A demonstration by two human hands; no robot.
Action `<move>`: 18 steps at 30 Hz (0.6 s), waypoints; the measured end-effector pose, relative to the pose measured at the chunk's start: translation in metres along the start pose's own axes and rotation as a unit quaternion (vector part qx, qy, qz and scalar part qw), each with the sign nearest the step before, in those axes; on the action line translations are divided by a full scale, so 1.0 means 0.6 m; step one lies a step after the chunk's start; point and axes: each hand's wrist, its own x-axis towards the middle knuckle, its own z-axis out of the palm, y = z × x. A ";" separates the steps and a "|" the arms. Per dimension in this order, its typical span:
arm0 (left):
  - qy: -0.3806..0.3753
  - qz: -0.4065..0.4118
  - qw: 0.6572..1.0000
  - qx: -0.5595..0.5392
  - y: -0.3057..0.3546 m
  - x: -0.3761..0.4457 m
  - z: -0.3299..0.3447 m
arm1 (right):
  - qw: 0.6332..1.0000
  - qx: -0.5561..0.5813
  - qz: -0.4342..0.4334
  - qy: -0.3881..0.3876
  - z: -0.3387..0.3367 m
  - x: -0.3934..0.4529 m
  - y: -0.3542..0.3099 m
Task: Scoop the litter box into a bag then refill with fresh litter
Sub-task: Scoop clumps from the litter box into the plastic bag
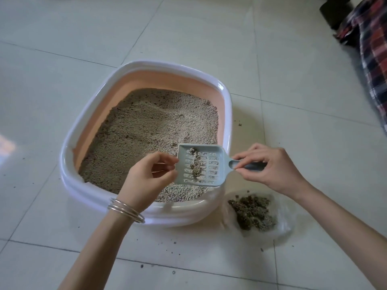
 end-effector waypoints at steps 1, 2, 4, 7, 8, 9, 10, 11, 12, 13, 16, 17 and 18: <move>-0.009 0.002 1.000 -0.003 0.004 0.000 0.008 | 1.000 -0.001 0.004 0.010 -0.009 -0.008 0.001; -0.018 0.005 1.000 -0.005 0.009 0.001 0.018 | 1.000 -0.004 0.006 0.020 -0.020 -0.018 0.001; -0.040 0.015 0.999 -0.008 0.019 0.002 0.040 | 0.999 -0.015 0.006 0.040 -0.042 -0.041 0.006; -0.073 0.029 0.997 -0.013 0.032 0.001 0.080 | 0.997 -0.043 0.014 0.069 -0.073 -0.083 0.016; -0.084 0.035 0.996 -0.015 0.036 -0.001 0.095 | 0.995 -0.057 0.019 0.076 -0.083 -0.099 0.020; -0.098 0.041 0.994 -0.019 0.041 -0.004 0.110 | 0.994 -0.070 0.025 0.083 -0.092 -0.117 0.026; -0.117 0.046 0.992 -0.024 0.046 -0.008 0.126 | 0.992 -0.079 0.031 0.089 -0.101 -0.135 0.032; -0.139 0.053 0.989 -0.028 0.051 -0.013 0.141 | 0.991 -0.085 0.039 0.098 -0.107 -0.154 0.039; -0.160 0.060 0.985 -0.027 0.054 -0.019 0.157 | 0.989 -0.090 0.048 0.105 -0.112 -0.172 0.047; -0.177 0.069 0.982 -0.021 0.057 -0.024 0.172 | 0.987 -0.097 0.060 0.112 -0.115 -0.189 0.056; -0.199 0.086 0.976 0.017 0.049 -0.032 0.211 | 0.978 -0.139 0.105 0.113 -0.106 -0.229 0.091; -0.201 0.086 0.975 0.028 0.041 -0.032 0.221 | 0.975 -0.153 0.116 0.108 -0.100 -0.238 0.102; -0.202 0.083 0.975 0.040 0.032 -0.032 0.230 | 0.973 -0.165 0.124 0.102 -0.093 -0.244 0.111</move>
